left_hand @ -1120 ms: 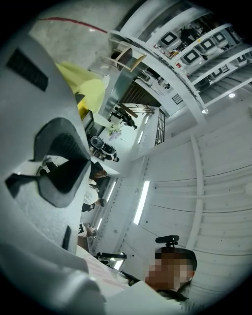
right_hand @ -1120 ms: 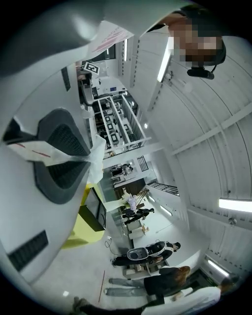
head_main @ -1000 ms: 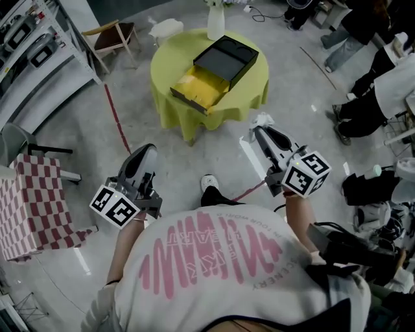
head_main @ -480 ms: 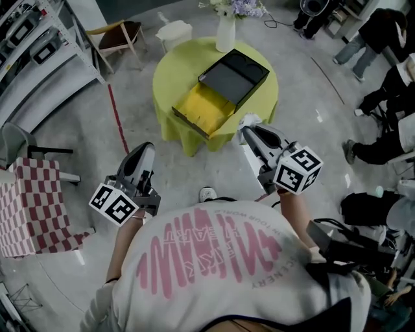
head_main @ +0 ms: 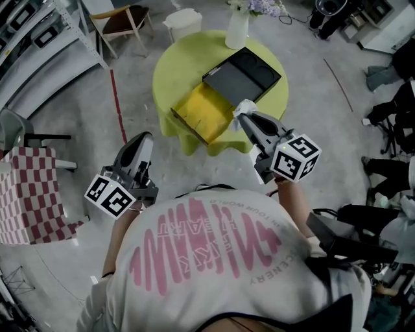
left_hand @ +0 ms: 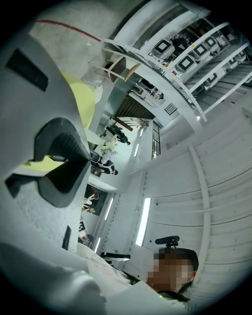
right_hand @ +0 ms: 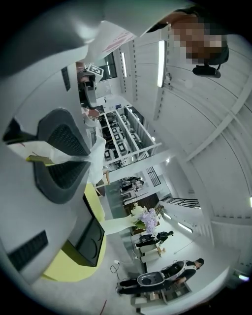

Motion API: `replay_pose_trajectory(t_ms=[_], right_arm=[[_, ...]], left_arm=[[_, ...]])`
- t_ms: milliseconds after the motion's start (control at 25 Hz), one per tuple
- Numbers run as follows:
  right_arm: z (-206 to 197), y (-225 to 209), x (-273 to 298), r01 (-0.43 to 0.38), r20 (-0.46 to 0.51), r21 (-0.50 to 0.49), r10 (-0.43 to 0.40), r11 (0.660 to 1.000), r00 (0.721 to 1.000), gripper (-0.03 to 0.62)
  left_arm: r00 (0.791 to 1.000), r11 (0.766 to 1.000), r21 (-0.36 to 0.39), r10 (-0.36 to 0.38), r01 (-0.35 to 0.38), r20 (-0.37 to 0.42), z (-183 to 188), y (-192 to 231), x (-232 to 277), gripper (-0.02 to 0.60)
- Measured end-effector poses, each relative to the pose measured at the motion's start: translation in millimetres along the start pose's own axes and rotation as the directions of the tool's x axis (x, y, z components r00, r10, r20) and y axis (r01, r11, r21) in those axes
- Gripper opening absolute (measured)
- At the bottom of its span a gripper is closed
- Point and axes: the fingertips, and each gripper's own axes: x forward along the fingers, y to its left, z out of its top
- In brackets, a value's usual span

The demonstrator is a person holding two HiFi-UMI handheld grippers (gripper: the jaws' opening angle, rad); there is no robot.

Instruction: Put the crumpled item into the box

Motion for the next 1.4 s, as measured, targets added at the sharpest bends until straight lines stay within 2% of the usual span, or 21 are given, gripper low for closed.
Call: replay_pose_trajectory(t_ms=[320,560,760,960,1080,1200,1400], right_arm=[[-8,-33,33,-0.031,-0.062,0.012,0.032,0.999,0.998,0.031],[-33,-43,73,-0.024,-0.185,-0.003,0.023,1.0,0.982,0.031],[-54,-53,102,-0.012,-0.273,-0.035,0.002,0.999,0.962,0.031],[-72,-60,129,-0.017,-0.351,-0.098,-0.018,0.995,0.936,0.031],[-83,-68,141,-0.015,-0.397,-0.116,-0.033,0.993,0.917,0.031],[-96,-75,149,-0.016,-0.458,-0.114,-0.038,0.993,0.888,0.031],[-122,-79,161,-0.023,-0.566,-0.133,-0.057,0.991,0.823,0.031]], left_arm=[[0.999,0.999,-0.013,0.046,-0.046,-0.008,-7,20,22,0.008],[0.995,0.994,-0.054,0.095,-0.095,-0.004,-16,46,29,0.008],[0.996,0.993,-0.075,0.09,-0.091,-0.026,-24,57,41,0.008],[0.995,0.992,-0.083,0.09,-0.093,-0.037,-25,71,52,0.008],[0.995,0.991,-0.09,0.097,-0.098,-0.016,-19,81,58,0.008],[0.994,0.99,-0.096,0.107,-0.106,0.007,-12,90,59,0.008],[0.991,0.986,-0.094,0.134,-0.134,-0.01,-12,105,51,0.008]])
